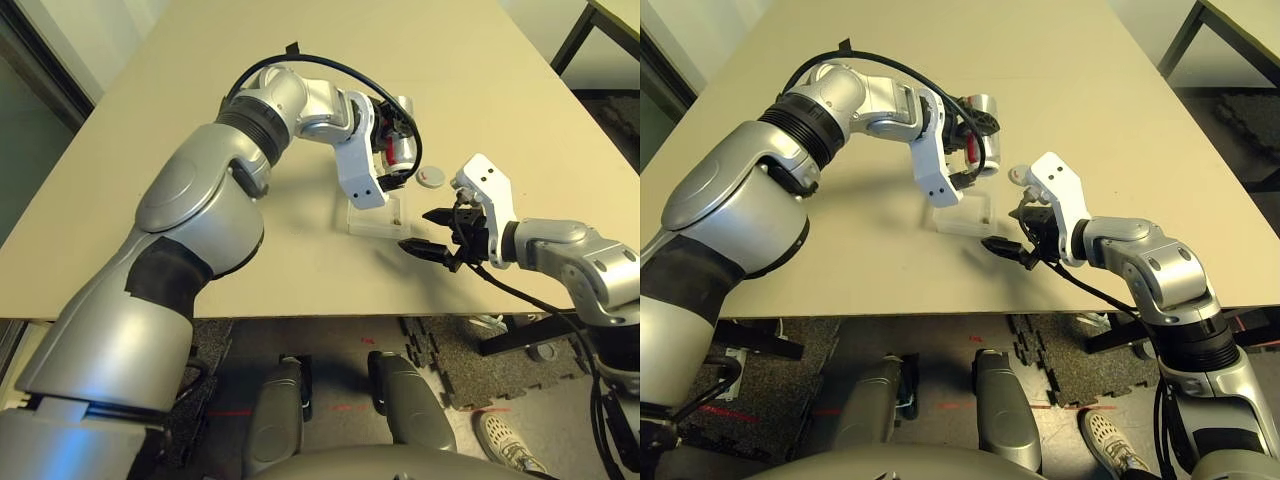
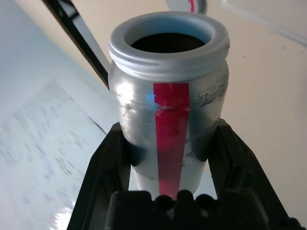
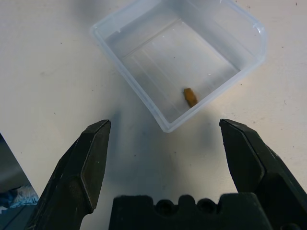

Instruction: Pour the medicine from the bottle into the box.

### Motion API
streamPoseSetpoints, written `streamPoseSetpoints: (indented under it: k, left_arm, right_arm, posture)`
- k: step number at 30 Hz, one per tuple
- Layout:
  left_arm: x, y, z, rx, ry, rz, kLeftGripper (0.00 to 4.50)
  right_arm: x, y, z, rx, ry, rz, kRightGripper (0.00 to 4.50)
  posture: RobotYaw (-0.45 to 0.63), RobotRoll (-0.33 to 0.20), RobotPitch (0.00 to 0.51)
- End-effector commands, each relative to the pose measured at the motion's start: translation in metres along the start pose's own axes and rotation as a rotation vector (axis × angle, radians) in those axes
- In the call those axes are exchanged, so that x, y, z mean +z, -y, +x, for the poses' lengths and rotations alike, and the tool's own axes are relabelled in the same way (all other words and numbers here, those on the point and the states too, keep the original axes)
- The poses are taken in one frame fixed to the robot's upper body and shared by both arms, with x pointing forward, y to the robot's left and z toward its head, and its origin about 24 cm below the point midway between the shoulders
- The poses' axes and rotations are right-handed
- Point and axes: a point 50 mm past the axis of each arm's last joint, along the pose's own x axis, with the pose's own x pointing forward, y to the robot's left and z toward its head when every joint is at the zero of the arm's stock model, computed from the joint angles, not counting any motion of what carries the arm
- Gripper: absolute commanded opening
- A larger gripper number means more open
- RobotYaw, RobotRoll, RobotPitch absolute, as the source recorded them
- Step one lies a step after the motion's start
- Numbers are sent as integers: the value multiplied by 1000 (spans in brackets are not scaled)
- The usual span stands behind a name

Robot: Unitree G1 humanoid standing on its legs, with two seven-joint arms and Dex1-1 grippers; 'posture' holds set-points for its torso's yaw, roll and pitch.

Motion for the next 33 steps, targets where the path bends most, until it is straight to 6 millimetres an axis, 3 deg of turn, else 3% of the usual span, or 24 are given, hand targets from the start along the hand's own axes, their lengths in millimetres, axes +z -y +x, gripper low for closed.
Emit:
streamPoseSetpoints:
  k: [1,6,9,13,17,22,33]
  left_arm:
    - [-10,16,-6,48,-50,-382,2409]
    - [-35,30,-23,301,-79,-1058,2409]
    - [-52,55,-38,562,-125,-1520,2409]
    - [-55,89,-50,776,-210,-1783,2409]
    - [-35,132,-51,942,-306,-1950,2409]
    - [-13,164,-55,1009,-462,-2044,2409]
    - [8,189,-49,938,-564,-2163,2409]
  right_arm:
    - [3,-2,-3,21,-5,-15,4500]
    - [6,0,-5,26,-11,-20,4500]
    - [8,0,-6,37,-21,-27,4500]
    - [11,2,-7,47,-30,-34,4500]
    - [15,5,-6,54,-35,-44,4500]
    - [17,6,-5,61,-36,-48,4500]
    - [16,7,-3,63,-34,-41,4500]
  posture:
    - [-135,0,133]
    - [-115,0,140]
    - [-98,0,143]
    - [-84,0,145]
    - [-63,0,148]
    - [-57,0,150]
    - [-62,0,157]
